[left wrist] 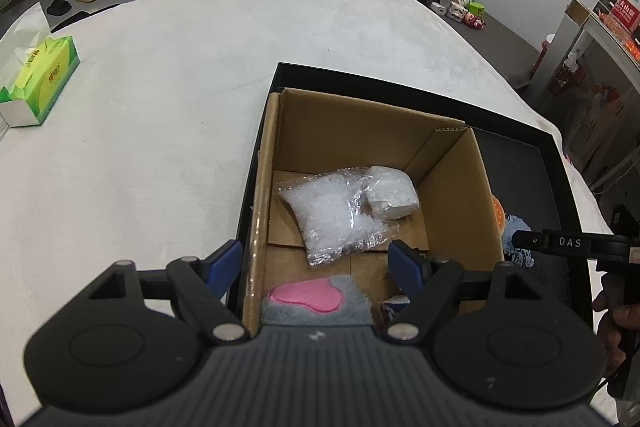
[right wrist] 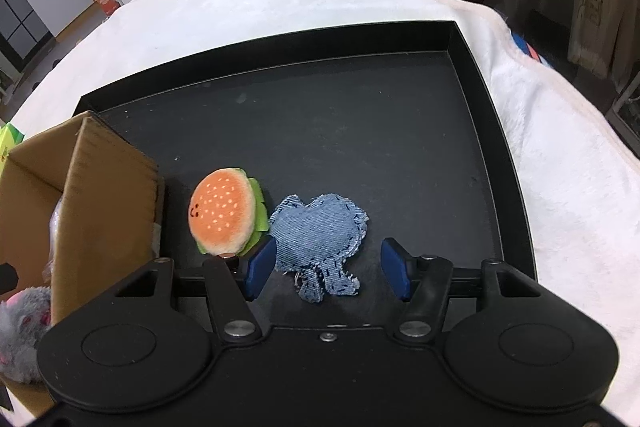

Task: Organize soft objects
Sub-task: 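Withdraw the right gripper and move it over the blue denim plush, then grasp the blue denim plush with the right gripper, then carry the denim plush with the right gripper and release it into the box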

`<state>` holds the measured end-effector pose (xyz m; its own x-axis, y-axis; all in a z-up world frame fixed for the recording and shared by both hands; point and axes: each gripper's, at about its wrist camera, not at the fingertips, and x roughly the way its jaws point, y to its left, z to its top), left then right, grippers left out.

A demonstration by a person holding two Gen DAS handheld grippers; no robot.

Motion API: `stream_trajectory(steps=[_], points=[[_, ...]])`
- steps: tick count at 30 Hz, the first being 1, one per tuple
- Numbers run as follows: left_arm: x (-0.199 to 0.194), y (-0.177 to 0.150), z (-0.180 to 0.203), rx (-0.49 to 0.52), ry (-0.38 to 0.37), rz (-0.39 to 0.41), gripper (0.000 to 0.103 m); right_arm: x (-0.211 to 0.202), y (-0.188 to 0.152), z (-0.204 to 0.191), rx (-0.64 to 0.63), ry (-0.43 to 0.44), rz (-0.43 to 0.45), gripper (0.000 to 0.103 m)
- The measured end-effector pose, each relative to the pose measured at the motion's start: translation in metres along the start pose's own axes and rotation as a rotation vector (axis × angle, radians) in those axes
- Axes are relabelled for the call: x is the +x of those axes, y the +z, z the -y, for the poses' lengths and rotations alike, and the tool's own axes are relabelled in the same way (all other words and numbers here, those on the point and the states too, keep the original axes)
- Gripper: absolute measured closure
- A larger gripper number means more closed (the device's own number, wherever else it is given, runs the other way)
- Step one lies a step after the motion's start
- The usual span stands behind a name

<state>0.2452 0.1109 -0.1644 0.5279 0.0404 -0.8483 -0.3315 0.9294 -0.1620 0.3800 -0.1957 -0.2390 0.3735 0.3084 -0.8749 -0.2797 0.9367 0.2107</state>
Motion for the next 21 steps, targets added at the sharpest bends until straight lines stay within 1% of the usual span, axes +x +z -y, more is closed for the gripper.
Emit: stream_trajectory(steps=[6,7,8,9,12,17,21], points=[[0.005,0.002,0.004,0.002,0.011,-0.006,0.024,0.009,0.001,0.003,0.011,0.008,-0.011,0.046],[0.006,0.002,0.004,0.002,0.013,-0.008,0.024,0.011,0.001,0.004,0.012,0.010,-0.013,0.050],[0.006,0.002,0.004,0.003,0.015,-0.009,0.024,0.013,0.001,0.004,0.010,0.011,-0.017,0.059],[0.006,0.002,0.004,0.003,0.015,-0.009,0.024,0.014,0.000,0.004,0.002,0.017,-0.021,0.064],[0.006,0.001,0.002,-0.001,0.019,-0.012,0.024,0.012,-0.002,0.004,-0.014,0.035,-0.019,0.074],[0.004,-0.002,0.001,-0.010,0.018,-0.008,0.024,0.004,-0.003,0.007,-0.009,0.040,-0.020,0.082],[-0.001,-0.003,0.000,-0.013,0.011,0.002,0.024,-0.008,-0.004,0.006,-0.009,0.029,-0.005,0.088]])
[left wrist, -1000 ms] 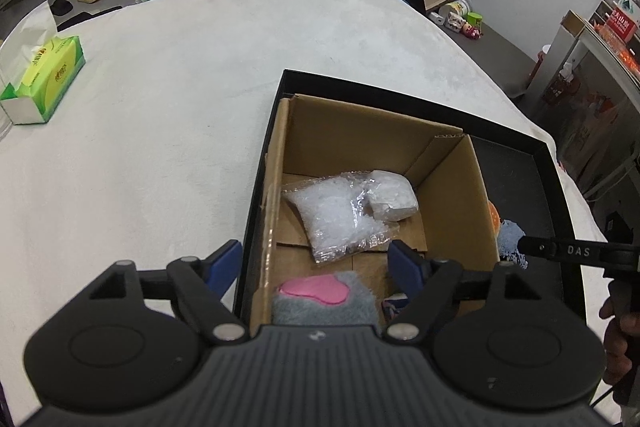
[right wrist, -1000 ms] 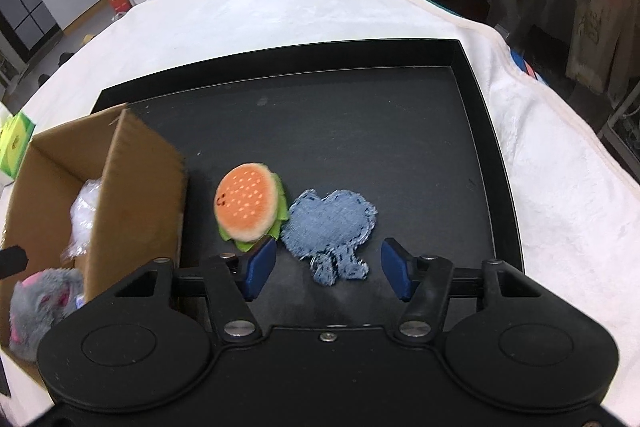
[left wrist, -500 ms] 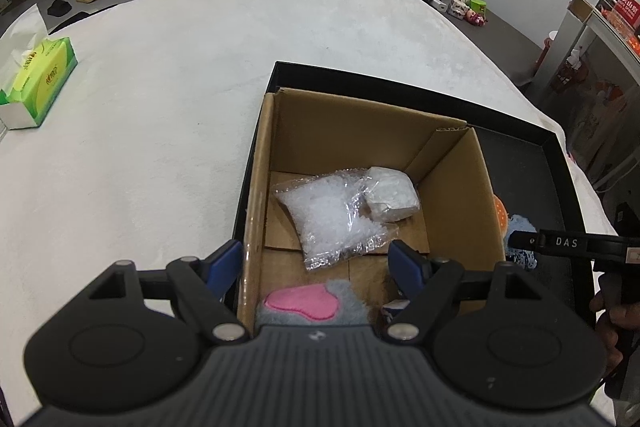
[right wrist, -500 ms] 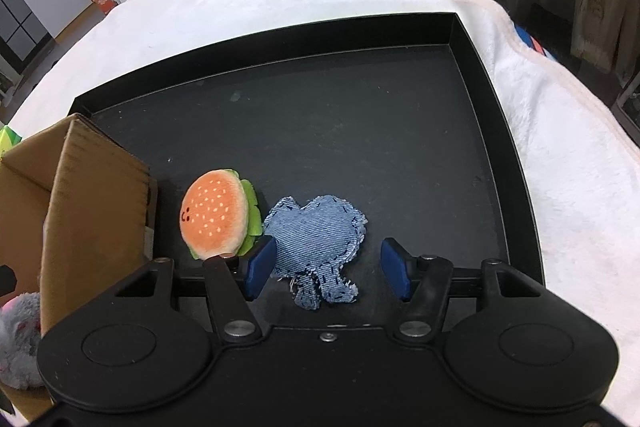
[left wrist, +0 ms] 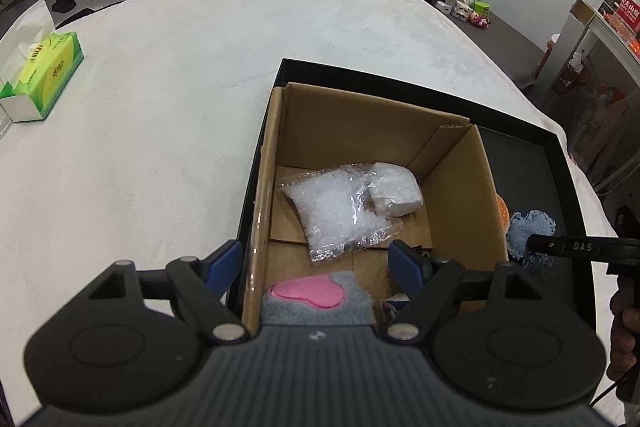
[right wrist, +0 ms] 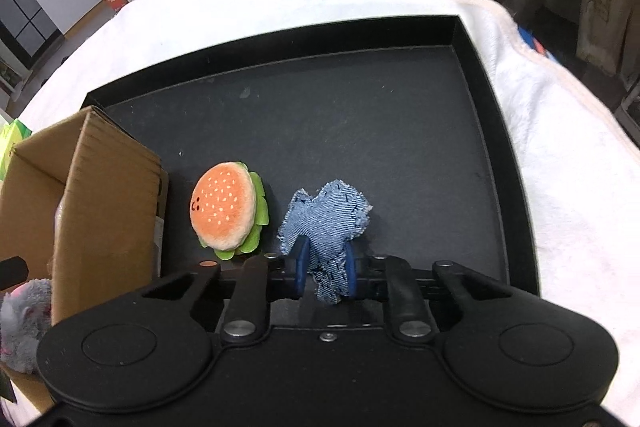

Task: Organize soft objects
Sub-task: 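Carry the denim plush with the right gripper and release it into the box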

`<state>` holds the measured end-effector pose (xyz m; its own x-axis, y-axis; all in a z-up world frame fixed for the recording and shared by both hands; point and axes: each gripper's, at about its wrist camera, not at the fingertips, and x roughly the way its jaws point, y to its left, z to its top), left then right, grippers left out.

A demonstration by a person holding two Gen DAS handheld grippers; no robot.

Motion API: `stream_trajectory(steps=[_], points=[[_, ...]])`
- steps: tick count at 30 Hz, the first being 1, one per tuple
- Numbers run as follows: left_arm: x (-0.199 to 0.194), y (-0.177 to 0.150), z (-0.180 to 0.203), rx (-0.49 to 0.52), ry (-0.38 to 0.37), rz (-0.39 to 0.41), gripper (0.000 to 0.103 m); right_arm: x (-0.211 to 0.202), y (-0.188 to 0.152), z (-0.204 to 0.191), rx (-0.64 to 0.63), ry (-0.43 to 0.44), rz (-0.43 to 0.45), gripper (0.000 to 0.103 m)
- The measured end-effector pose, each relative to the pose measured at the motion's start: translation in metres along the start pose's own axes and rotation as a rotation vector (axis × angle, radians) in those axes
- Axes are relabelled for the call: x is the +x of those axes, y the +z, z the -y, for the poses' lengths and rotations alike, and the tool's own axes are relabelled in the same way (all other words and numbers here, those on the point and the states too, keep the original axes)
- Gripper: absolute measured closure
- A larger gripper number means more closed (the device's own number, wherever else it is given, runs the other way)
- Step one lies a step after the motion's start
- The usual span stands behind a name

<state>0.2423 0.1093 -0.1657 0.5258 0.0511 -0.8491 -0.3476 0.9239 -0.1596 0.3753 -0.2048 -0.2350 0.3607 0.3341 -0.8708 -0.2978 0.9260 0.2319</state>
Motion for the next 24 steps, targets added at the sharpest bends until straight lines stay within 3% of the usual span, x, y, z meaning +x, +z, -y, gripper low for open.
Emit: stream_trajectory(steps=[2,24], points=[[-0.003,-0.001,-0.001,-0.003,-0.004,0.006,0.024,-0.006,0.002,0.000,0.001,-0.002,0.010,0.091],[-0.034,-0.019,-0.025,-0.045,-0.047,0.078,0.024,-0.081,0.012,-0.049,-0.067,0.034,0.140,0.092]])
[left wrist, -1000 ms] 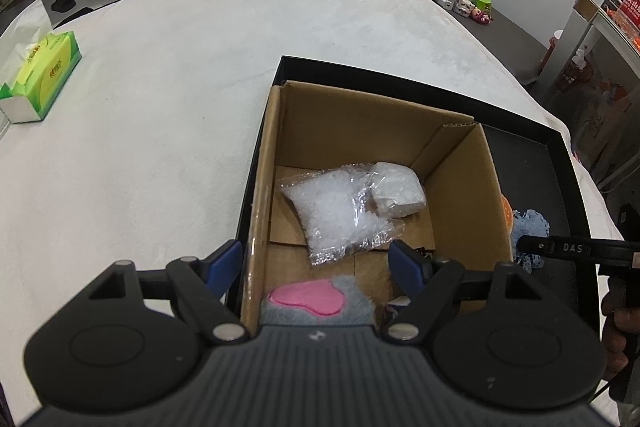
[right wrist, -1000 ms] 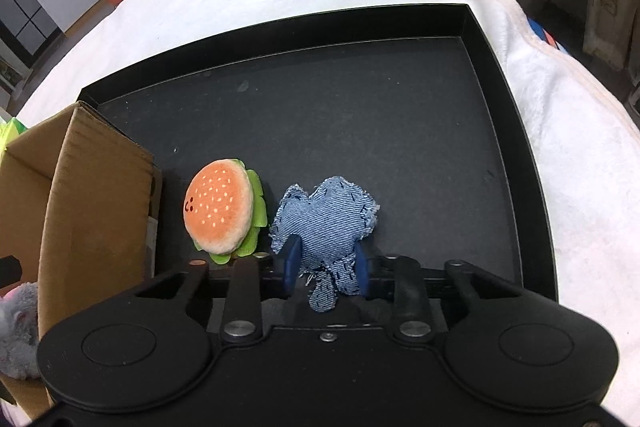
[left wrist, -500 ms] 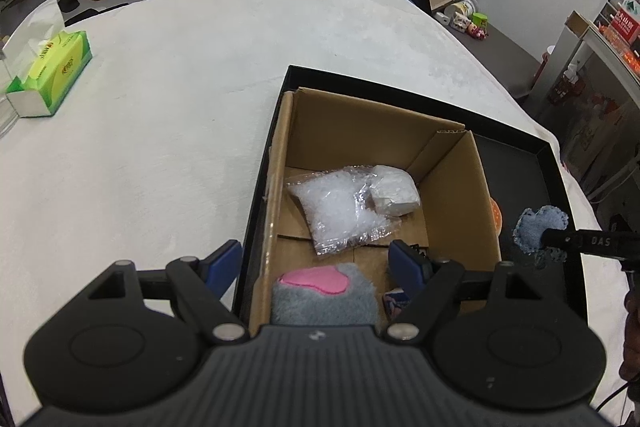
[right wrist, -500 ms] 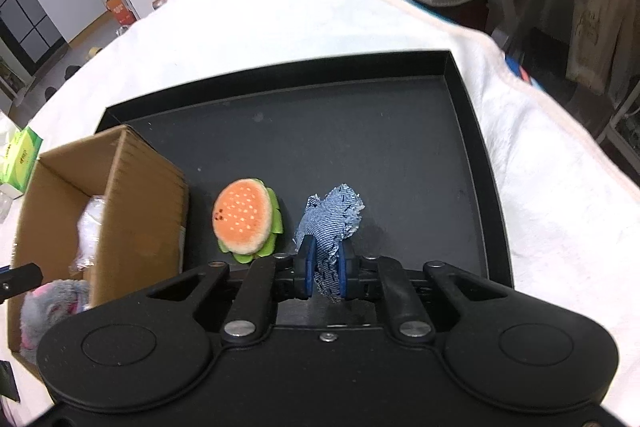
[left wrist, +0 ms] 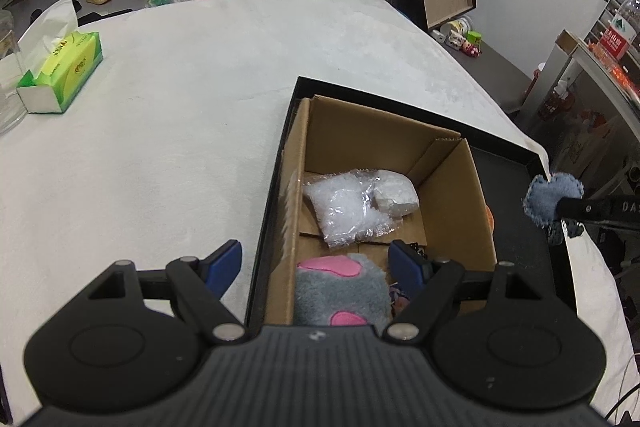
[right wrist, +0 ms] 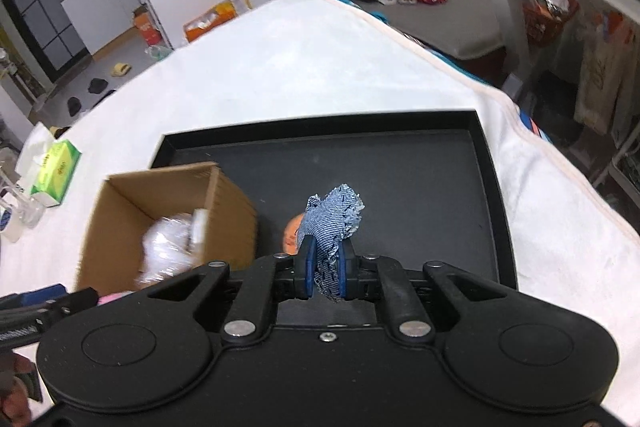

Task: Organize soft objects
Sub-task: 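Carry the denim plush with the right gripper and release it into the box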

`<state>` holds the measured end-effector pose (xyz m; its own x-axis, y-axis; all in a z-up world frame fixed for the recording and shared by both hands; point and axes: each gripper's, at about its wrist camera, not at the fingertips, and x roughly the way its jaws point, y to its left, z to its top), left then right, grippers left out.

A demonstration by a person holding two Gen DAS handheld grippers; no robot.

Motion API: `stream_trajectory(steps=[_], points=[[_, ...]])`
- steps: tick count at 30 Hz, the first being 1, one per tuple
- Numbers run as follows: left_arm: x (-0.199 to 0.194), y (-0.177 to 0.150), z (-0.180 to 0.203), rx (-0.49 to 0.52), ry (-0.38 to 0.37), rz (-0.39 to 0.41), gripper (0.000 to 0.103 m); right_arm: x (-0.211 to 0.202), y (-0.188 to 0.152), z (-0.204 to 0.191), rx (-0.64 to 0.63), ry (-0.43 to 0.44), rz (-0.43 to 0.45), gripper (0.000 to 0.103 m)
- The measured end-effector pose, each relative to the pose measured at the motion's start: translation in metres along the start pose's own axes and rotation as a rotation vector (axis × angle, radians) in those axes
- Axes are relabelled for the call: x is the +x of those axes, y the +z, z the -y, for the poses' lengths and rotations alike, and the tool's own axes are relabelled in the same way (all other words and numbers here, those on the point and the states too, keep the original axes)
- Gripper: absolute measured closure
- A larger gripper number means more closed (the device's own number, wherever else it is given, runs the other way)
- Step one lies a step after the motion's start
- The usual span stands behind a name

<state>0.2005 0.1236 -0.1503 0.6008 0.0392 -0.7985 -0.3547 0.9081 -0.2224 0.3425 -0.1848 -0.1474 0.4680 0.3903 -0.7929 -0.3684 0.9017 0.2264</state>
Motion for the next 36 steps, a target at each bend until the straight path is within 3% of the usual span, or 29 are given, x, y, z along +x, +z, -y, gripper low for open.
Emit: stream_trajectory(steps=[7,10,12,15,21,24,33,36], points=[[-0.007,-0.006,-0.011,-0.003,-0.017,0.029,0.030,-0.010,0.010,-0.030,-0.050,0.036,0.026,0.092],[-0.006,-0.008,-0.015,-0.003,-0.025,0.026,0.039,-0.011,0.012,-0.043,-0.070,0.052,0.031,0.092],[-0.003,-0.010,-0.019,-0.012,-0.033,0.018,0.055,-0.011,0.012,-0.051,-0.082,0.060,0.029,0.092],[-0.001,-0.013,-0.025,-0.028,-0.044,0.011,0.071,-0.009,0.012,-0.063,-0.103,0.071,0.023,0.092],[0.003,-0.017,-0.034,-0.049,-0.076,0.005,0.089,-0.003,0.013,-0.090,-0.146,0.102,0.006,0.092],[0.004,-0.018,-0.034,-0.044,-0.095,0.004,0.093,0.000,0.012,-0.104,-0.167,0.119,-0.004,0.092],[0.004,-0.017,-0.034,-0.049,-0.102,0.000,0.093,0.009,0.009,-0.138,-0.209,0.178,-0.026,0.091],[0.005,-0.018,-0.036,-0.057,-0.104,0.000,0.093,0.011,0.009,-0.151,-0.228,0.221,-0.025,0.084]])
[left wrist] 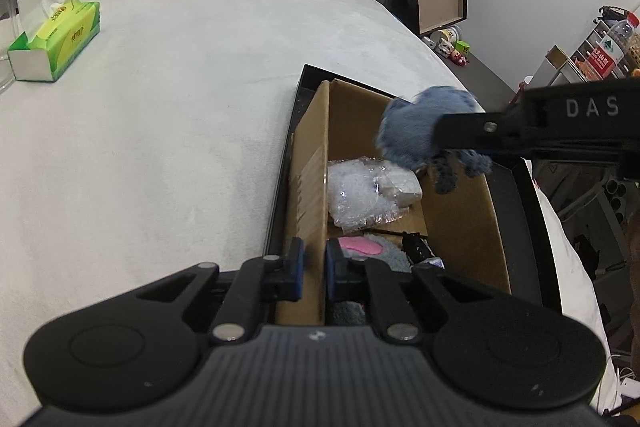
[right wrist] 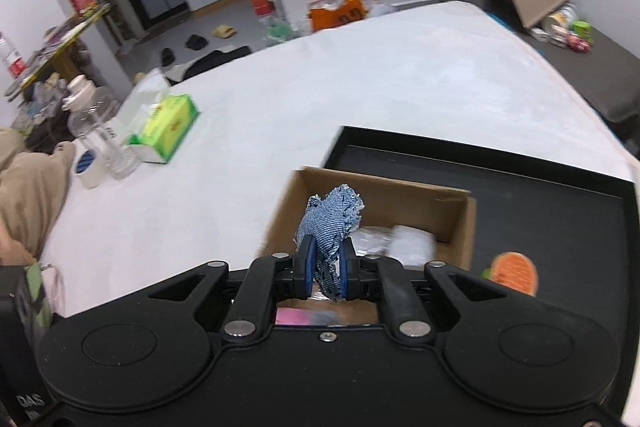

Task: Organize soft objects
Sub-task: 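Carry the denim plush with the right gripper and release it into the box, then withdraw the open right gripper from the box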

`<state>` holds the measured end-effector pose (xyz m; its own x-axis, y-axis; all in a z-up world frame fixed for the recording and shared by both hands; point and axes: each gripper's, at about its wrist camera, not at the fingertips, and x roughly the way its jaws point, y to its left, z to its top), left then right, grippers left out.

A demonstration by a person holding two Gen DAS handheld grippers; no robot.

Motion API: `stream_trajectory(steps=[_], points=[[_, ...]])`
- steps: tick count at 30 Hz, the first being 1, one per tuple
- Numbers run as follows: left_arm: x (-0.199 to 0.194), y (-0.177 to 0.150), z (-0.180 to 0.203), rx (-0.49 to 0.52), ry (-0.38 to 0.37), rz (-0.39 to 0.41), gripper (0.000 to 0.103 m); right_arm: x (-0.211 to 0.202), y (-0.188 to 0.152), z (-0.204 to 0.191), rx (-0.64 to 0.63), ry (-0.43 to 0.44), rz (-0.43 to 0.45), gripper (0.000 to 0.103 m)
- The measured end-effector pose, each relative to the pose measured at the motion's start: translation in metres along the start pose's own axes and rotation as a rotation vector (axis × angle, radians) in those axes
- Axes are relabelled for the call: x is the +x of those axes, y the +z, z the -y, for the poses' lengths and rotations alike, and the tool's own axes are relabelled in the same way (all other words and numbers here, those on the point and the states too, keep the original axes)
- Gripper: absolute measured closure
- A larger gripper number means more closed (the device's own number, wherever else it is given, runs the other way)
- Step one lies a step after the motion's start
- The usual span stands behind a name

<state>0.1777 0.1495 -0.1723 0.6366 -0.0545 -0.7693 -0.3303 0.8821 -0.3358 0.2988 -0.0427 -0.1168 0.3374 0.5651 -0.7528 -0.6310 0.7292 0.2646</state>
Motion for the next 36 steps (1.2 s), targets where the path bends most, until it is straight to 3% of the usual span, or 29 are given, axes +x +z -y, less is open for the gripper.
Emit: stream_trajectory(steps=[6,17,20,36], points=[[0.001,0.001,0.002,0.009,0.006,-0.004,0.093,0.003,-0.002,-0.002,-0.005,0.020,-0.024,0.081],[0.001,0.003,0.005,0.013,0.020,-0.017,0.092,-0.015,-0.021,0.044,0.107,-0.067,-0.006,0.071],[0.001,-0.001,0.005,0.022,0.025,-0.019,0.092,-0.021,-0.030,0.057,0.138,-0.085,0.003,0.062],[0.000,-0.002,0.015,0.059,0.076,-0.038,0.092,-0.008,-0.066,0.109,0.242,-0.108,-0.029,0.061]])
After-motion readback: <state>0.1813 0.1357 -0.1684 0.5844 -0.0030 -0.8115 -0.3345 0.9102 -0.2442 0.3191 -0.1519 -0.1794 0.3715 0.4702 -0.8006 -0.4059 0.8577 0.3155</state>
